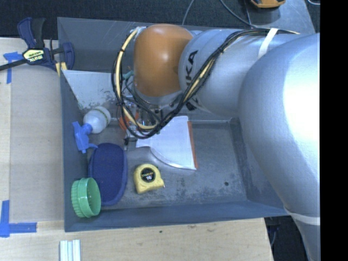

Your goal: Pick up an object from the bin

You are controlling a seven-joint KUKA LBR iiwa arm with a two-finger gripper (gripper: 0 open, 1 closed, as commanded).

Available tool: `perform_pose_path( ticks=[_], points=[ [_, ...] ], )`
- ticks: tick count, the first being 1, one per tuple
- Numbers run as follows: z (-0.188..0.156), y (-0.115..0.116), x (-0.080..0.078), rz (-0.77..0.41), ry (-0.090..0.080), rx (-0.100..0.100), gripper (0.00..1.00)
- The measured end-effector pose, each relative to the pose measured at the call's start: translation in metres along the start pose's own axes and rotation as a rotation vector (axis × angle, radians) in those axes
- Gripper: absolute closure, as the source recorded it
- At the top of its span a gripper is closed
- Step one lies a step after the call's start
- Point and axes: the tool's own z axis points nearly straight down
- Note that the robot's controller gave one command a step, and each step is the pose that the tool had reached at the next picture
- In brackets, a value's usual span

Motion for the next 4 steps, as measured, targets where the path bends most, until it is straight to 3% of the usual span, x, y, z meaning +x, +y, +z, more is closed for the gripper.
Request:
perform_pose_path(
  ticks=[1,2,3,4],
  points=[
    [0.057,-0.038,0.023,0.238,0.001,0.001,0.0],
    [0.051,-0.051,0.088,-0.015,-0.002,0.0,0.0],
    [0.056,-0.098,0.123,-0.097,-0.005,0.0,0.0],
    [0.056,-0.096,0.123,-0.096,-0.007,-0.001,1.0]
  ],
)
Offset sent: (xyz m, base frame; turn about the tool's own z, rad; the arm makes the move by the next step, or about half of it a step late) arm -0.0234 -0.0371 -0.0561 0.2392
